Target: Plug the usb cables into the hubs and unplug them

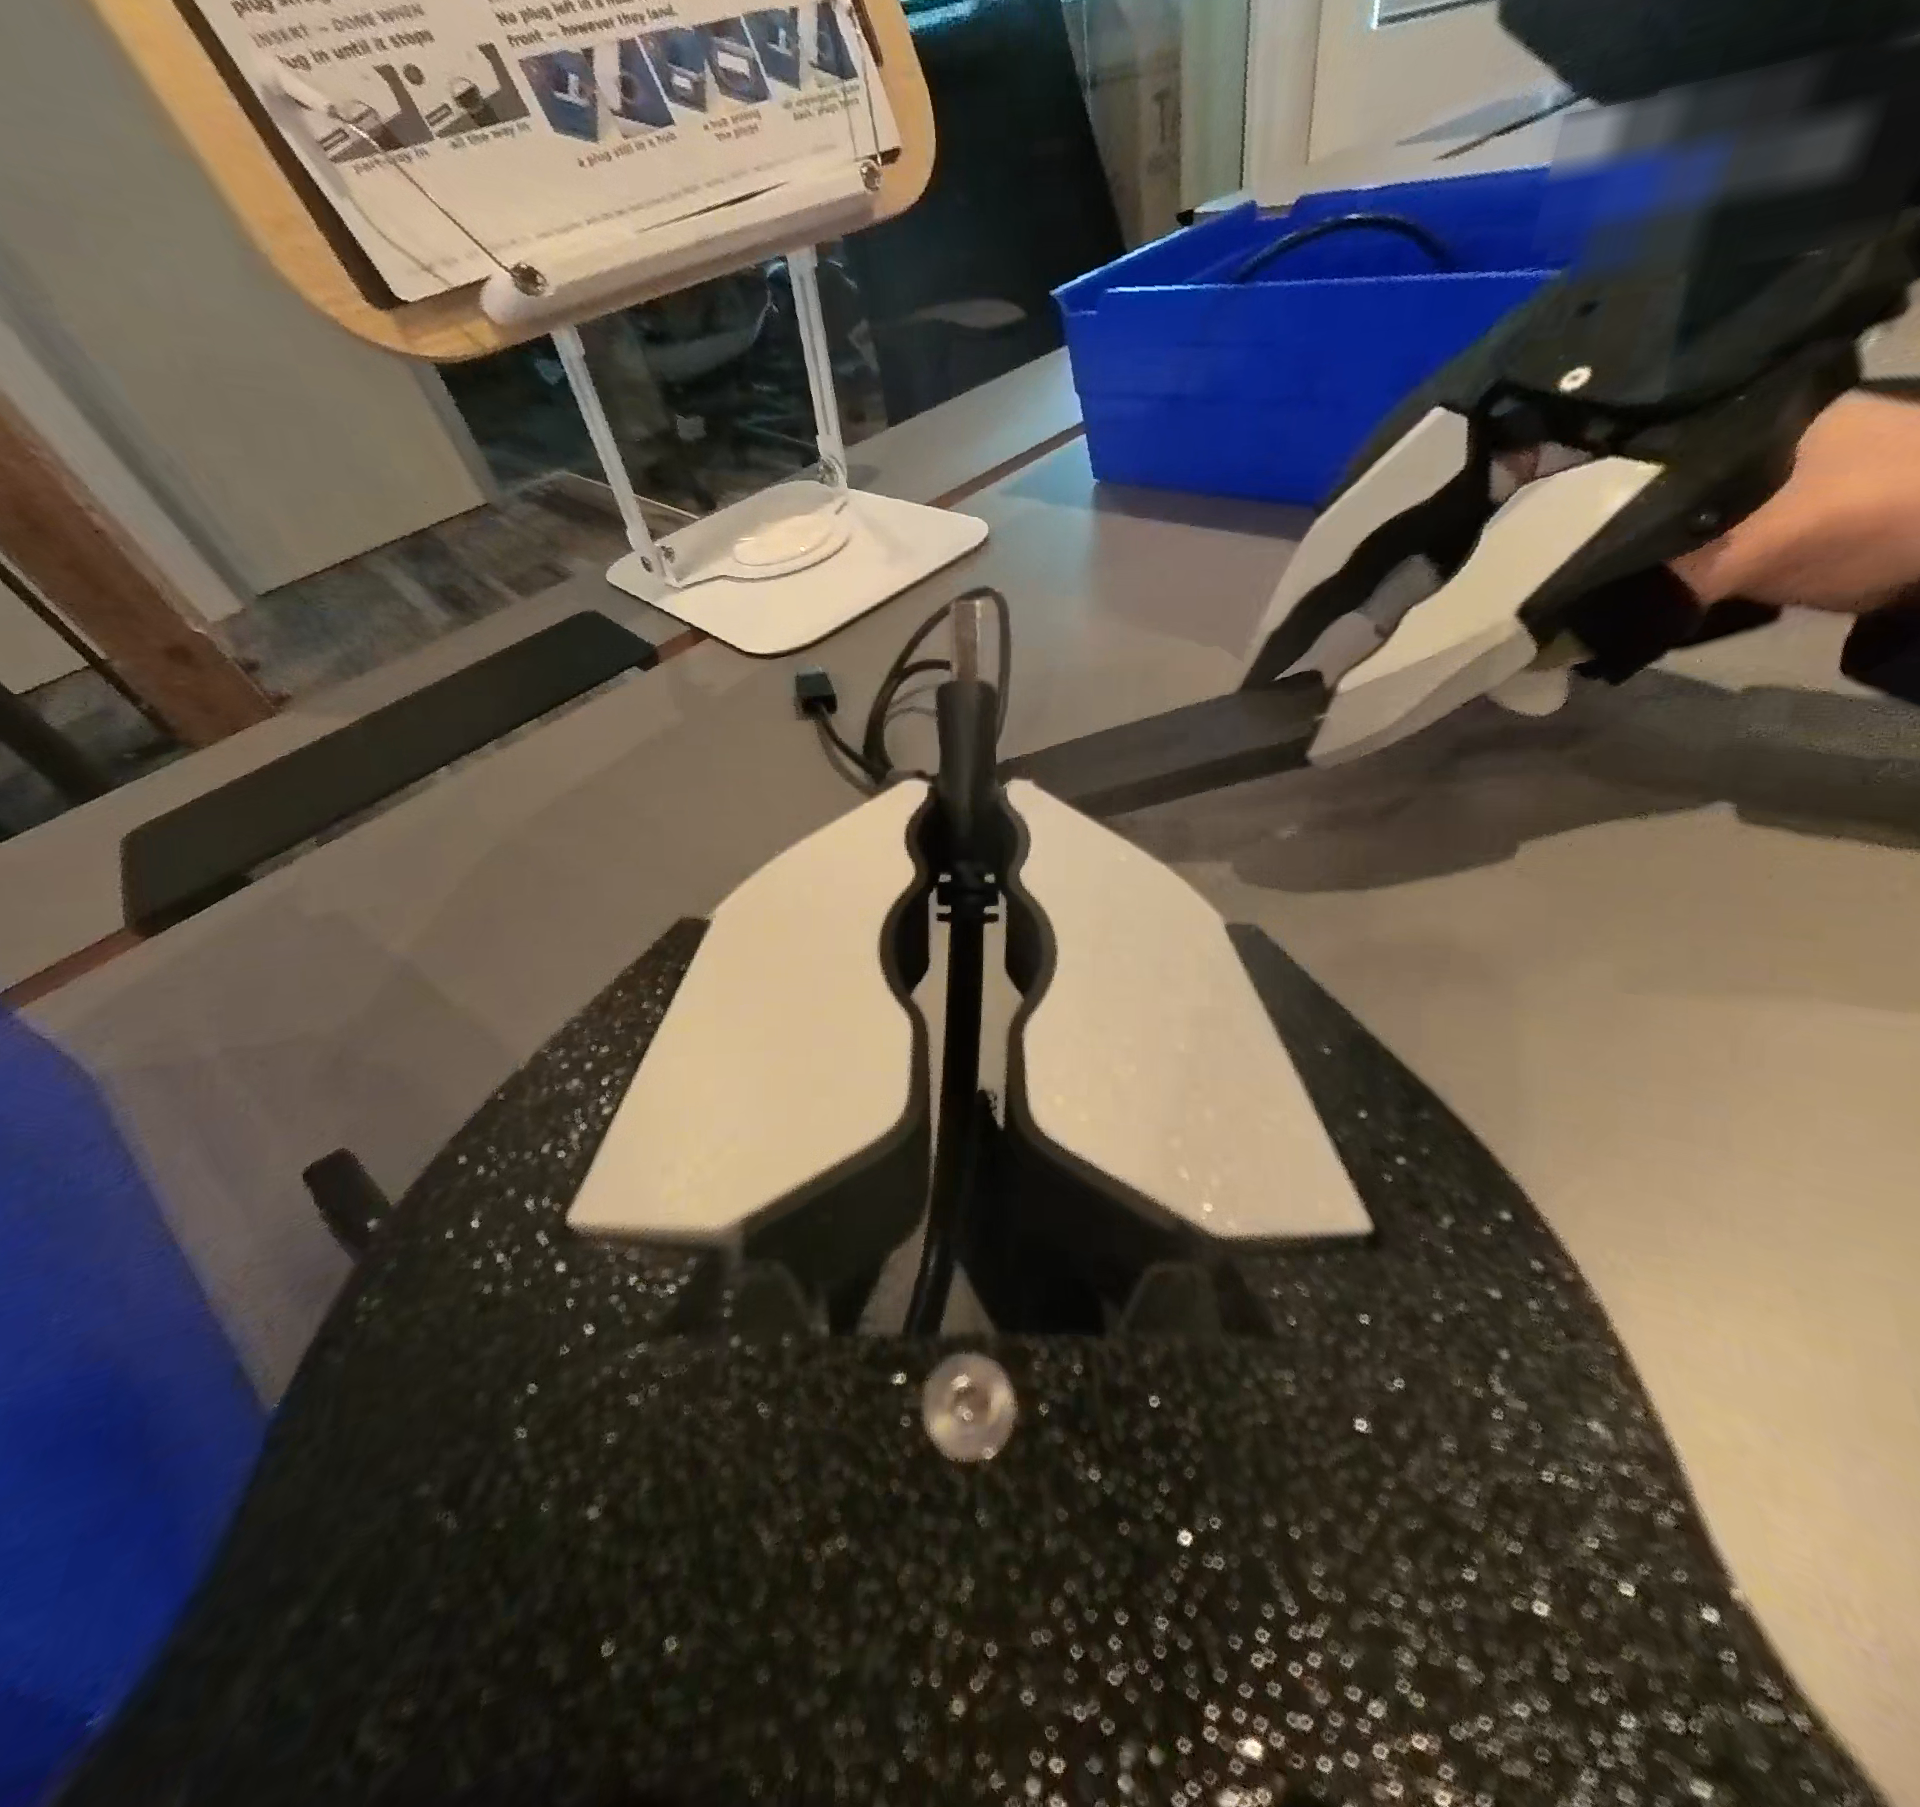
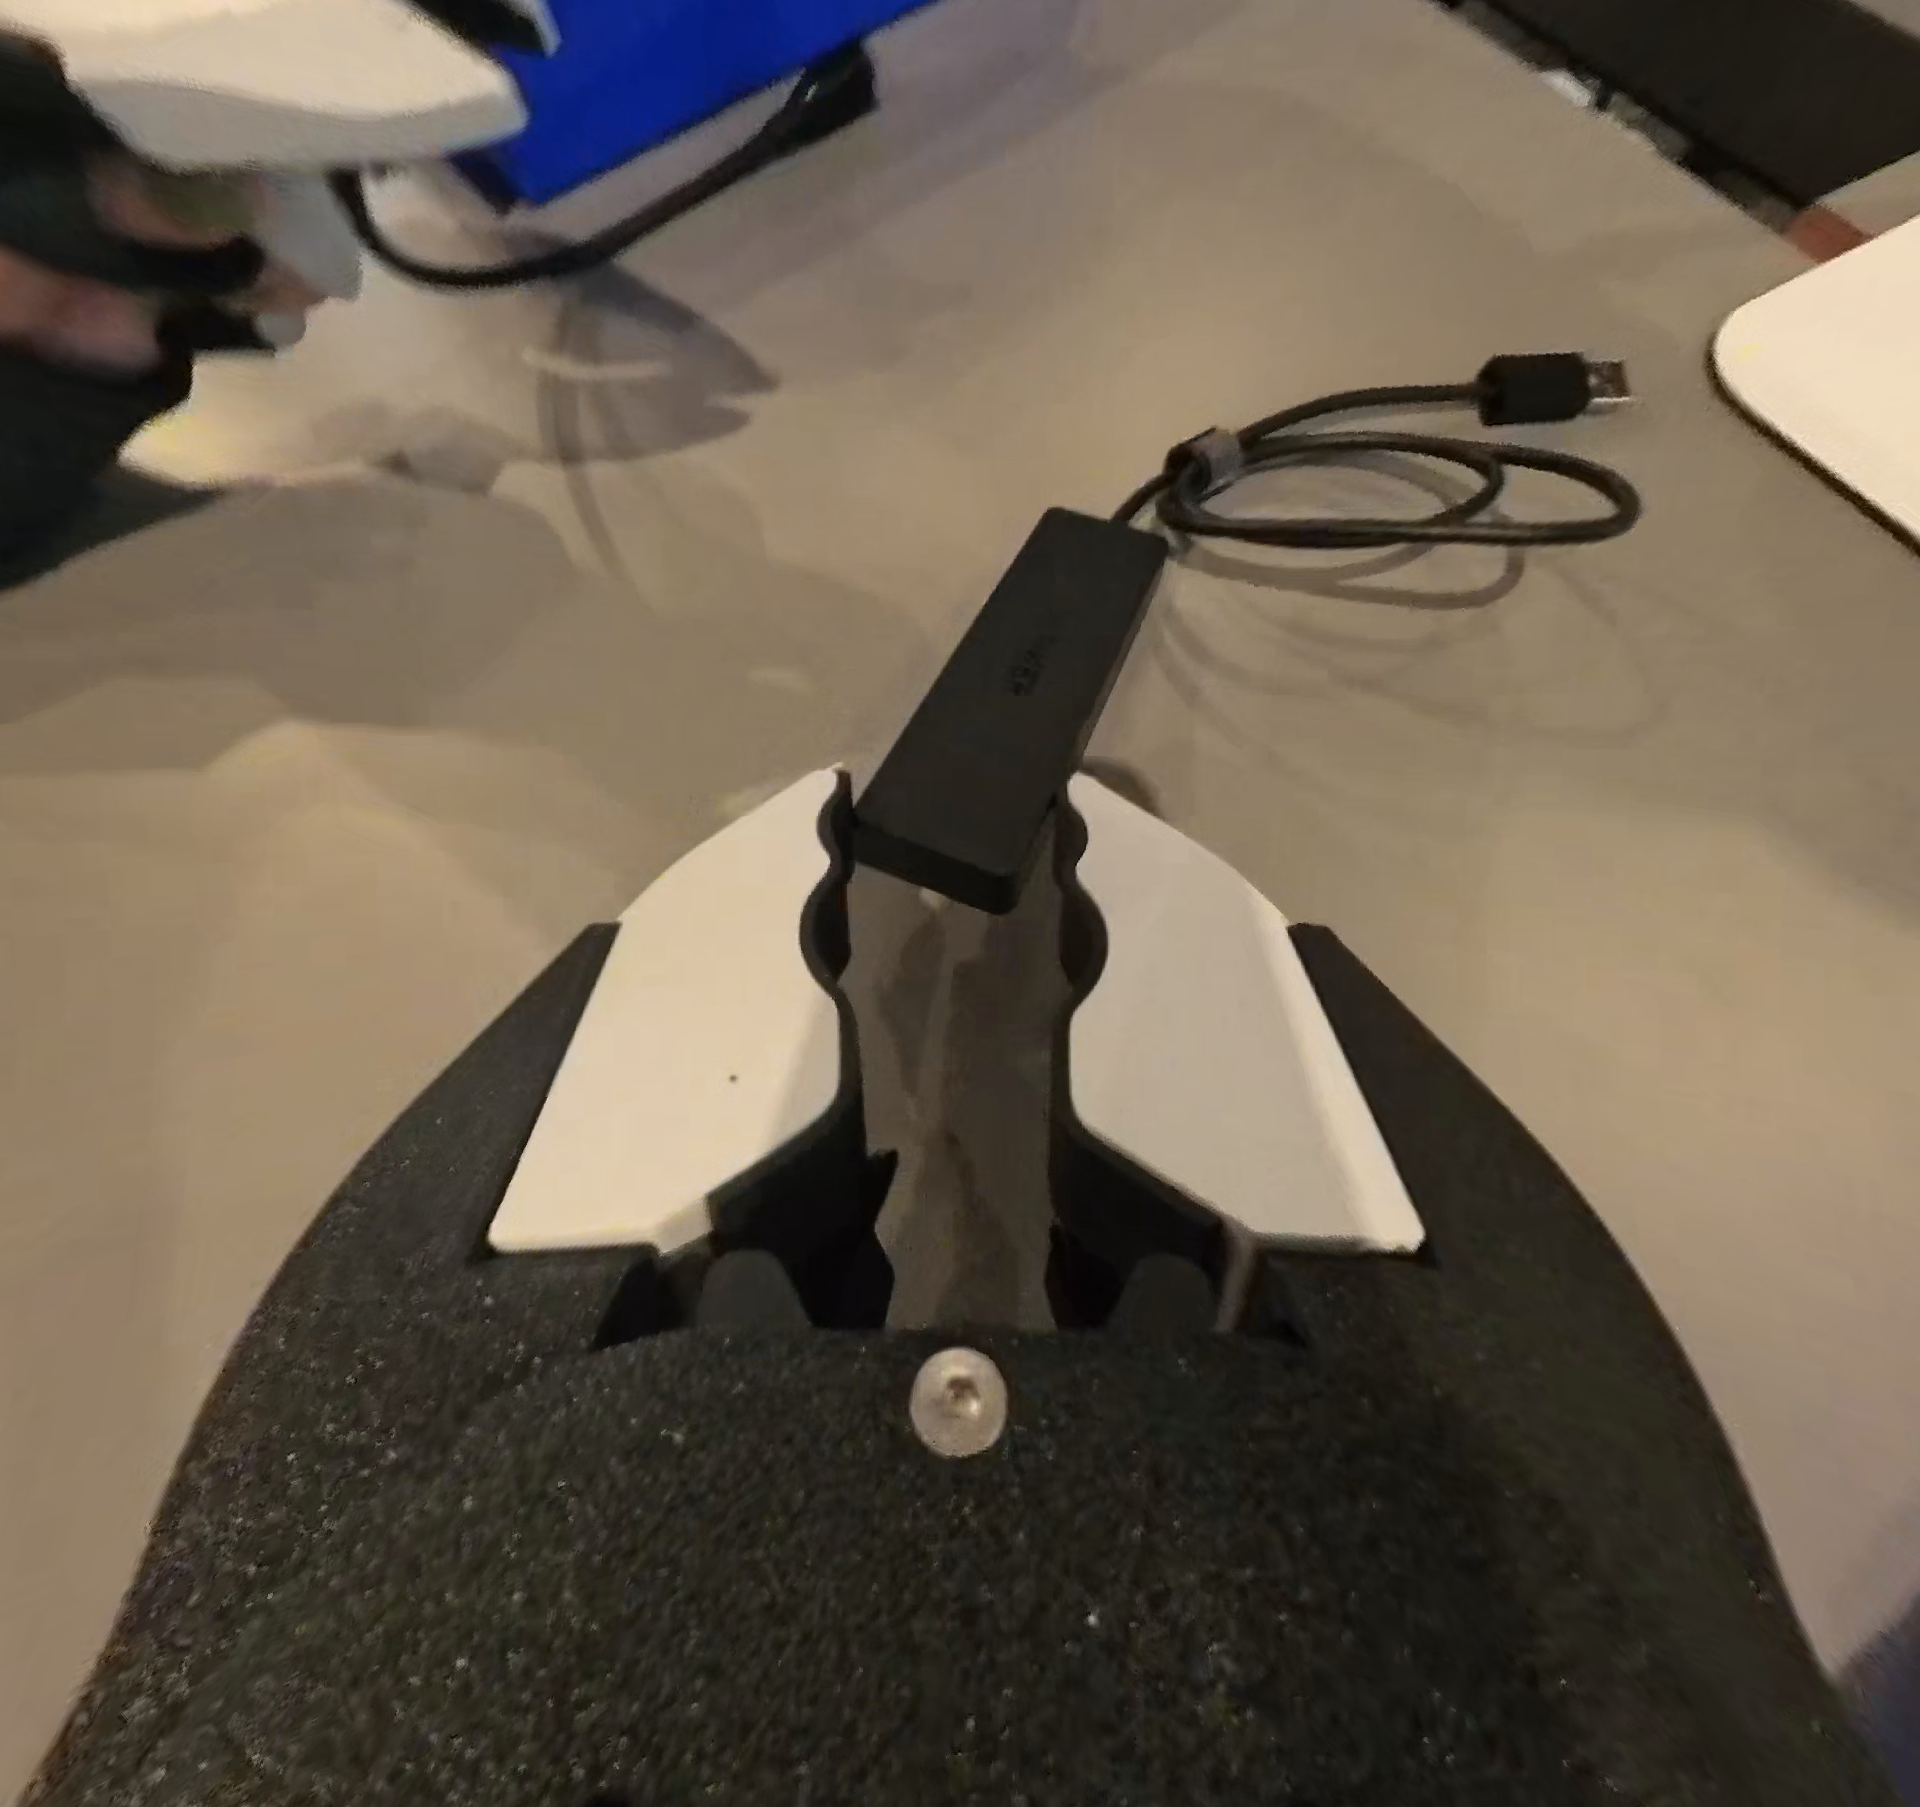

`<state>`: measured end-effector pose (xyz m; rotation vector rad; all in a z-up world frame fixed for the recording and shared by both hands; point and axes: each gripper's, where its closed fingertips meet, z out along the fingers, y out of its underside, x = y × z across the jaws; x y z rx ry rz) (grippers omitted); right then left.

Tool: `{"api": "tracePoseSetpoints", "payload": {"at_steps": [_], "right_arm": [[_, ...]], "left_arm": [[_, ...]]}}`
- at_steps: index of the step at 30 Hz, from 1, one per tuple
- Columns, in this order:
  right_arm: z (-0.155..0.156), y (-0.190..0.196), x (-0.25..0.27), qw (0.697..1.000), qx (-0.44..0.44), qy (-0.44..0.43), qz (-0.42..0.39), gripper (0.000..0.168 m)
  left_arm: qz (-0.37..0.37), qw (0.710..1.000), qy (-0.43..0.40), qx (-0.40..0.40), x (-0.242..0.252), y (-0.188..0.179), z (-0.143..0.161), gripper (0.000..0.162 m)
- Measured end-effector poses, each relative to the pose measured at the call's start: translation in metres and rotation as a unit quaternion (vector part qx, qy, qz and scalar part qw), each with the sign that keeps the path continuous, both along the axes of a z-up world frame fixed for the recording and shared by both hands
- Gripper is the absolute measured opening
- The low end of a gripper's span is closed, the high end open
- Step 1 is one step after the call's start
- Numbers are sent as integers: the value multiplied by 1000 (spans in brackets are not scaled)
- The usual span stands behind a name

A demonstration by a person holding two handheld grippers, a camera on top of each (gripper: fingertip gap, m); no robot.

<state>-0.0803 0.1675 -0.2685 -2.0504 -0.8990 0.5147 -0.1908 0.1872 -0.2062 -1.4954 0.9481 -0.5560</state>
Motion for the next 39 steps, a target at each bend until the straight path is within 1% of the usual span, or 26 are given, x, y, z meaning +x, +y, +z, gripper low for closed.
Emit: {"api": "tracePoseSetpoints", "payload": {"at_steps": [3, 4, 8, 10, 15, 18, 22, 24, 27, 31, 37, 39], "right_arm": [[-5, -11, 7, 999, -6, -32, 33, 36], [-4, -11, 8, 999, -1, -34, 33, 36], [15, -8, 4, 999, 1, 33, 12, 36], [18, -8, 5, 998, -16, 59, 6, 35], [14, -11, 9, 994, -62, 91, 0, 36], [21, -12, 8, 992, -61, 113, 4, 36], [32, -9, 6, 987, -53, 149, -8, 35], [32, -8, 5, 987, -55, 154, -10, 35], [23, -13, 4, 990, -65, 121, 5, 35], [2, -30, -2, 994, -88, 43, 57, 35], [-20, -56, -8, 983, -127, -45, 122, 35], [-24, -61, -8, 980, -134, -60, 134, 35]], "left_arm": [[-9, 1000, 7, -3, 3, -2, -4, 9], [-14, 1000, 9, -5, 4, -4, -5, 9], [-39, 999, 17, -26, 11, -10, -11, 9], [-44, 998, 21, -32, 12, -11, -13, 9], [-49, 998, 29, -38, 14, -12, -18, 9], [-57, 997, 32, -45, 16, -15, -20, 9], [-93, 992, 40, -71, 22, -25, -25, 9], [-108, 989, 51, -83, 26, -30, -30, 9], [-115, 987, 73, -87, 29, -33, -37, 9], [-124, 984, 90, -96, 30, -37, -44, 9], [-132, 977, 103, -132, 29, -41, -50, 9], [-131, 976, 99, -145, 28, -41, -50, 9]]}}
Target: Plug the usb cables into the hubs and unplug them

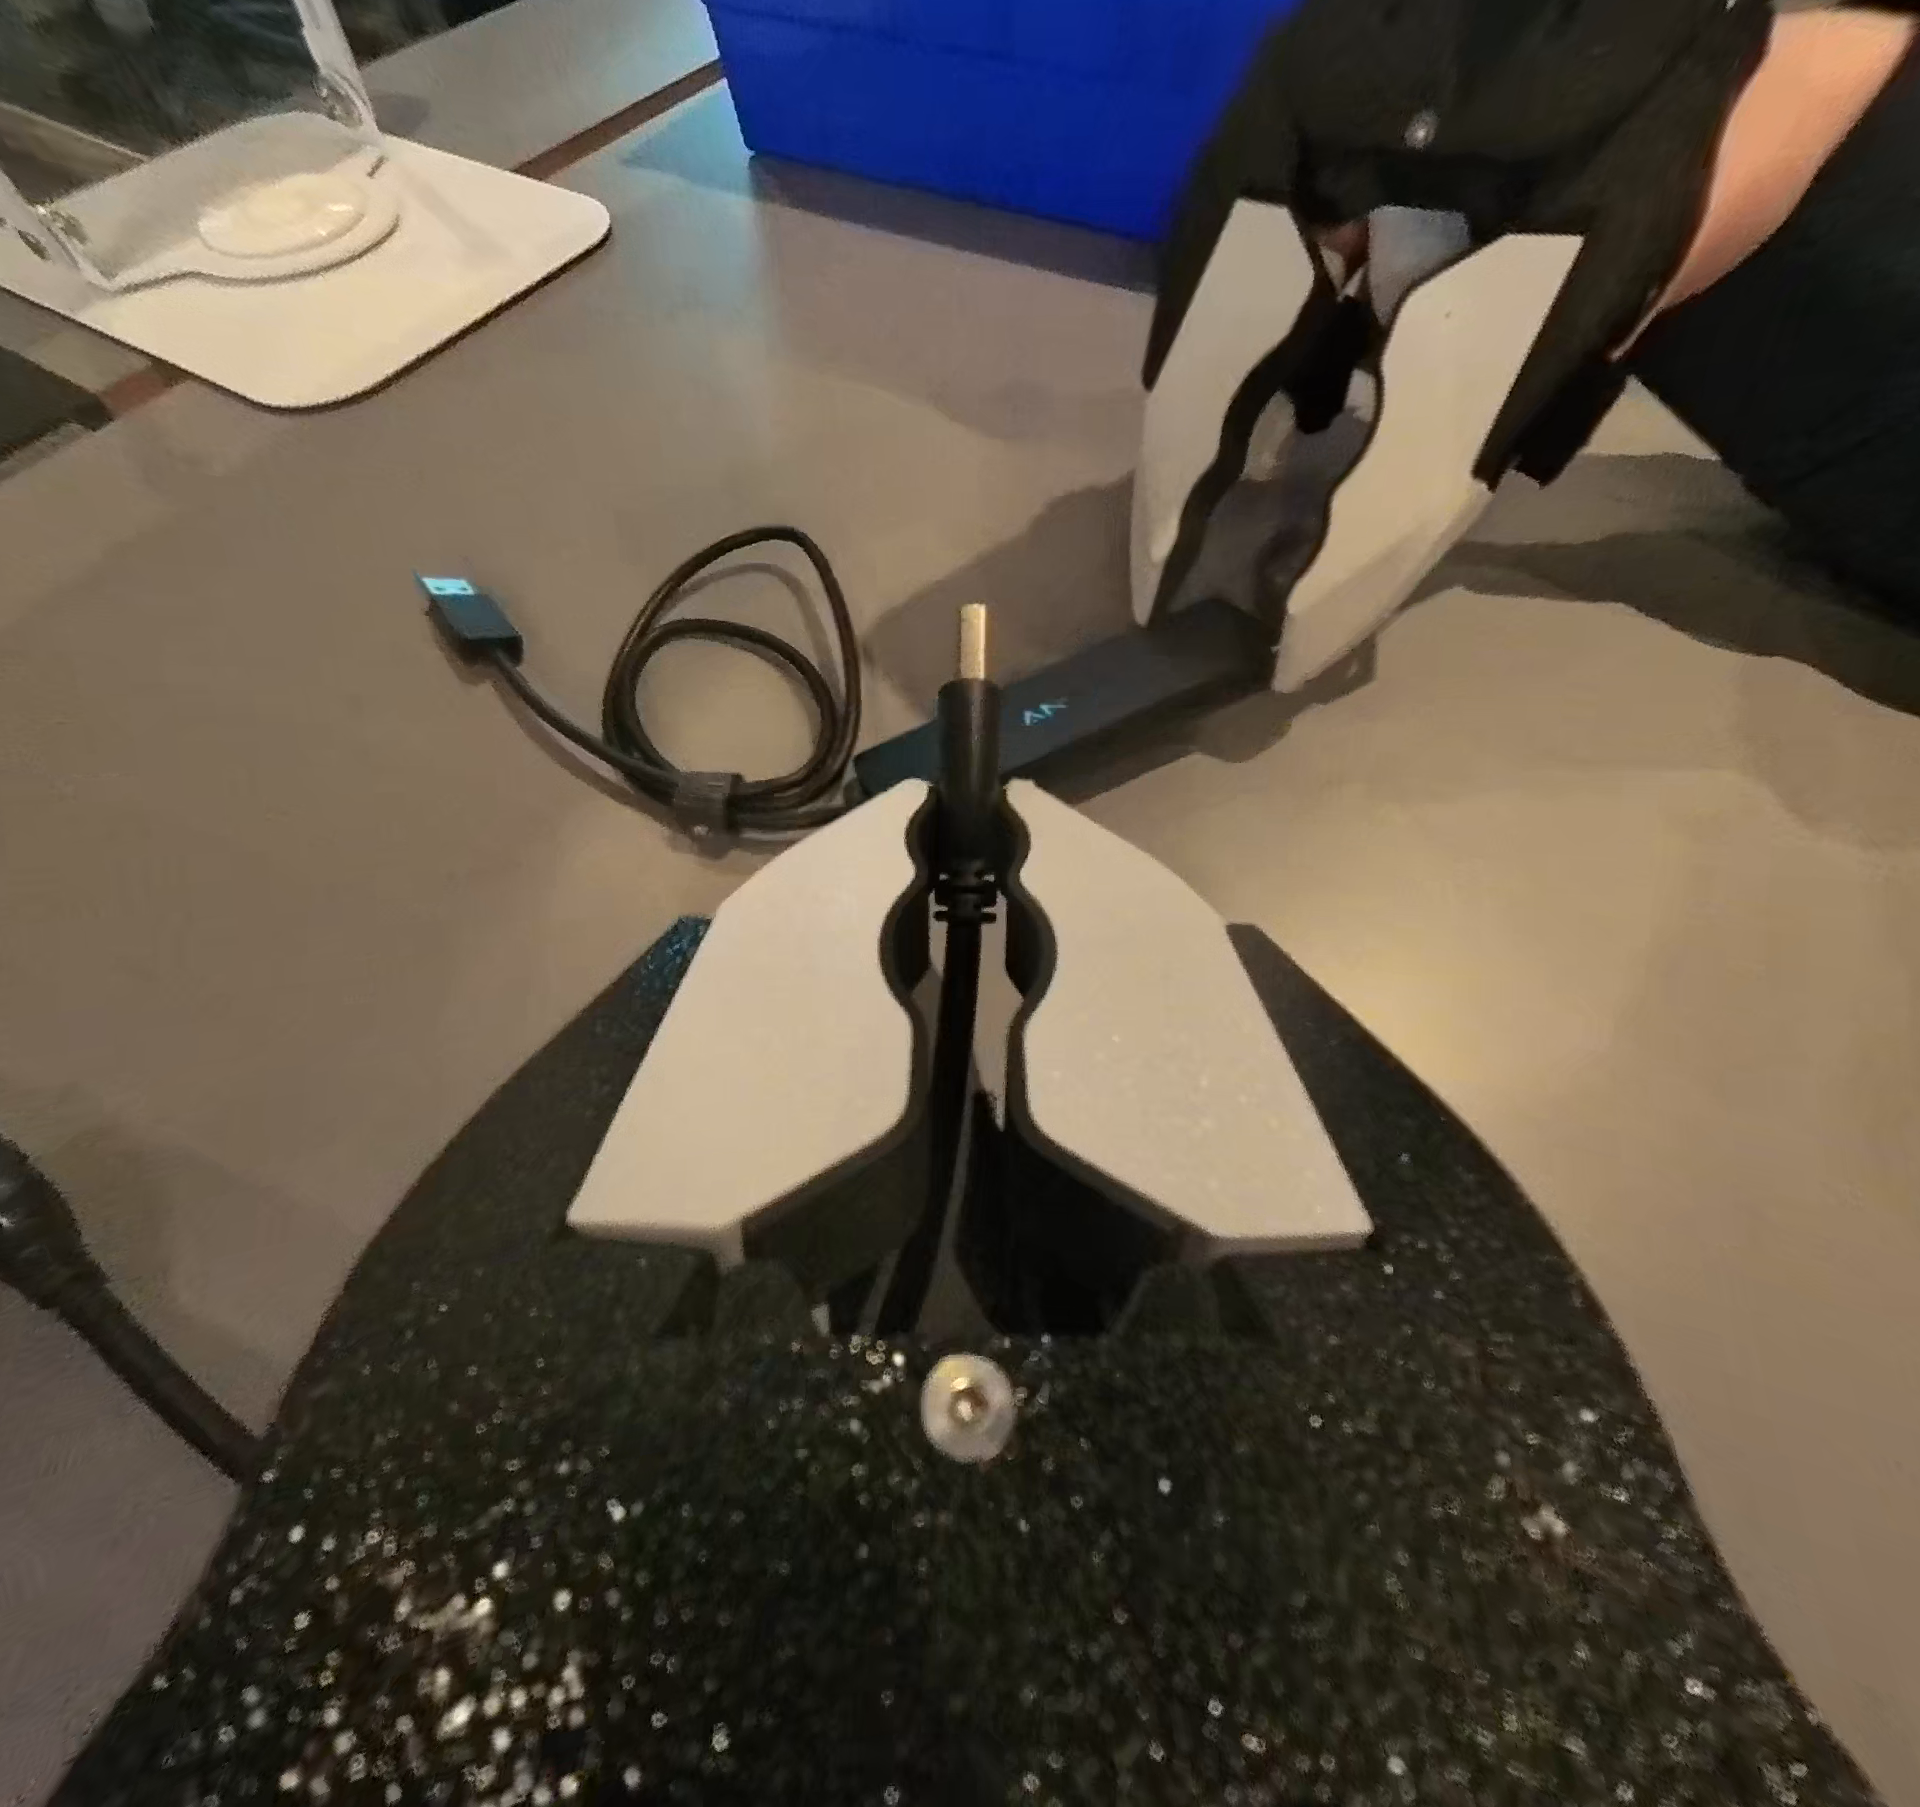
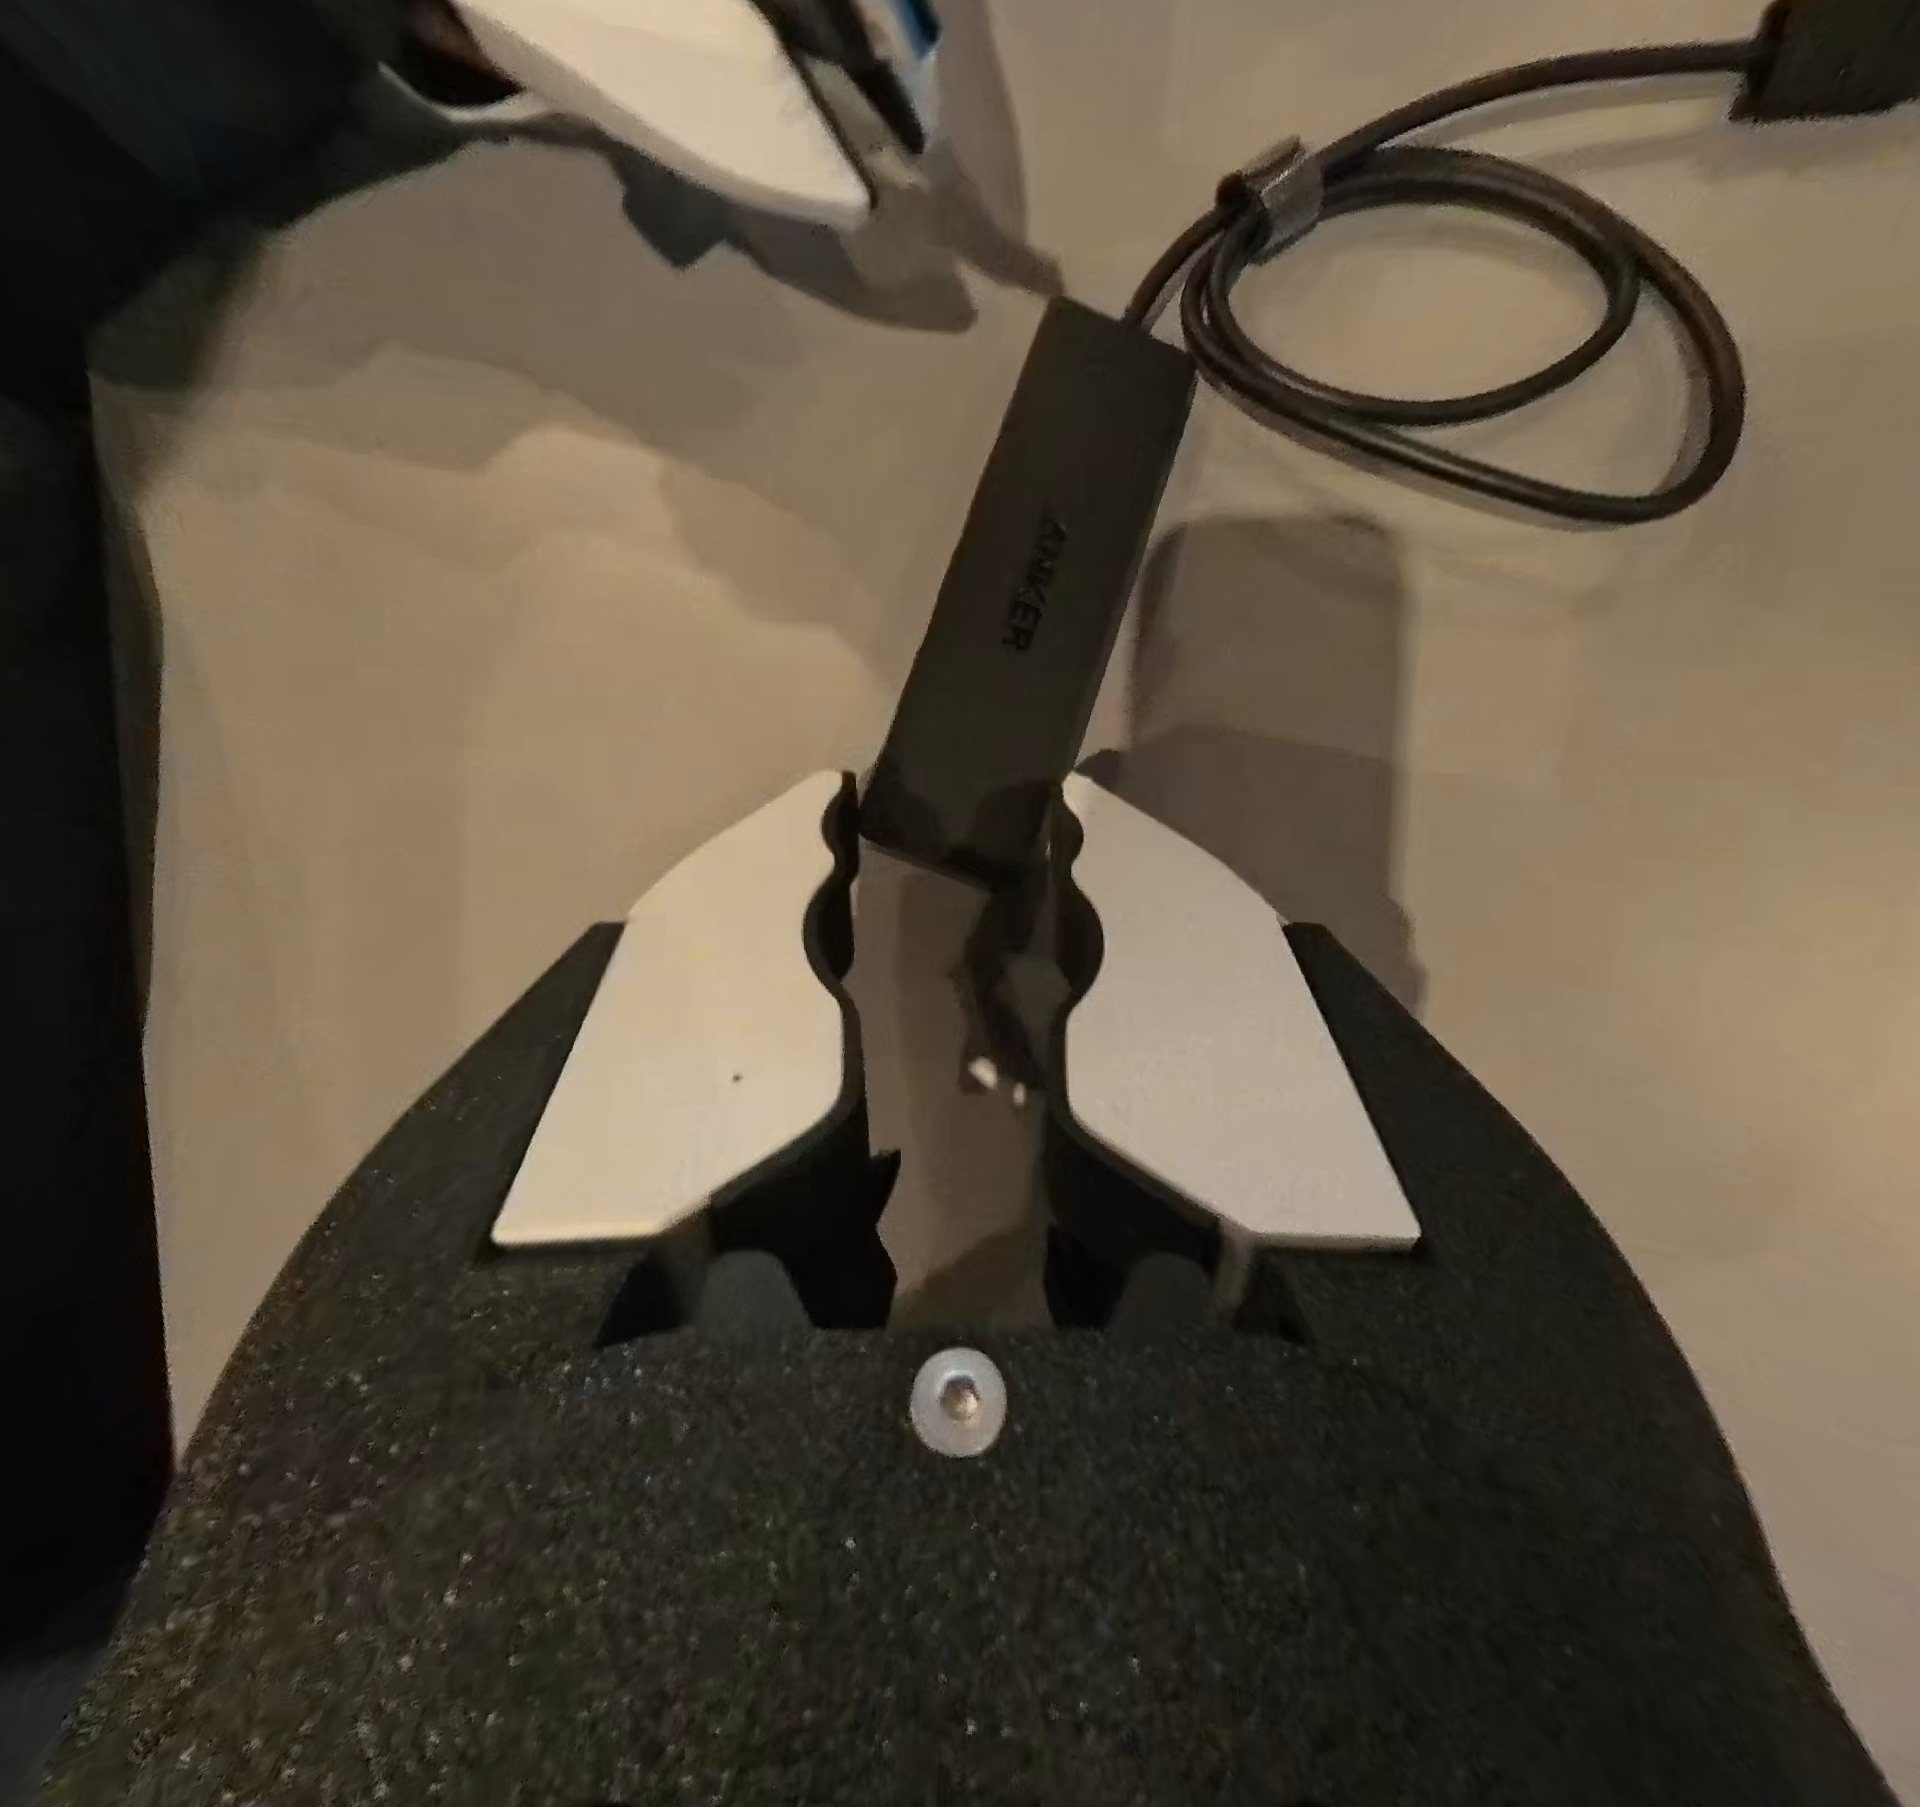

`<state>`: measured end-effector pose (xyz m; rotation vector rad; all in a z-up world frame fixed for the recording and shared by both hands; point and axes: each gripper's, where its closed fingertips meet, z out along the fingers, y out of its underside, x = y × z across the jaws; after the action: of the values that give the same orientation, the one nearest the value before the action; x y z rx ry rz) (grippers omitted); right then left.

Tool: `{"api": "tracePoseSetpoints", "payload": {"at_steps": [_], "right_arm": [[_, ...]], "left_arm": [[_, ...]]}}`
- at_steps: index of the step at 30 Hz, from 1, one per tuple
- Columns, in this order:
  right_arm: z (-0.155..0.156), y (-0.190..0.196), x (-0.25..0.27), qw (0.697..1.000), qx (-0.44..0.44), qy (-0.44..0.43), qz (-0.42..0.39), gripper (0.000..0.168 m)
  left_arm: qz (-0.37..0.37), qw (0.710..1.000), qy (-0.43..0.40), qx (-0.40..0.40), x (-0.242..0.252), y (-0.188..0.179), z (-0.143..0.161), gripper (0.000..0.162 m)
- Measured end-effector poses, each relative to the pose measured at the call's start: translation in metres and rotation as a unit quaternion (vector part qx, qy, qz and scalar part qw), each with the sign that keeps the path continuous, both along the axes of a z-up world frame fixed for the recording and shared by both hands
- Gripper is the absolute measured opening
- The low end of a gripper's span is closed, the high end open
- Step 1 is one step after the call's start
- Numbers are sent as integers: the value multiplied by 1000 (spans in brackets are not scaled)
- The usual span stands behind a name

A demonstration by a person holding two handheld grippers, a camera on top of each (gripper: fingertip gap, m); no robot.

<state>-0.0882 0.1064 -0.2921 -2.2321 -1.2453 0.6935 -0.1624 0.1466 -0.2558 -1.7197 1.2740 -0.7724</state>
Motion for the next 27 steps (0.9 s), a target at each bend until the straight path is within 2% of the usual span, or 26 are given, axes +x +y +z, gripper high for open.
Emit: {"api": "tracePoseSetpoints", "payload": {"at_steps": [13, 19, 22, 25, 27], "right_arm": [[4, -5, -6, 998, -38, 46, 8, 31], [5, 5, -14, 997, -35, 66, -22, 51], [-1, 8, -16, 997, -45, 49, -36, 60], [-2, 9, -16, 997, -44, 40, -41, 62], [6, 8, -16, 995, -57, 65, -44, 60]], "left_arm": [[3, 999, 5, -33, -4, 0, -2, 9], [-4, 999, 16, -43, -3, -3, -7, 9], [-13, 998, 28, -57, -3, -7, -11, 9], [-38, 993, 46, -99, -4, -18, -16, 9], [-65, 987, 56, -135, -5, -30, -17, 9]]}}
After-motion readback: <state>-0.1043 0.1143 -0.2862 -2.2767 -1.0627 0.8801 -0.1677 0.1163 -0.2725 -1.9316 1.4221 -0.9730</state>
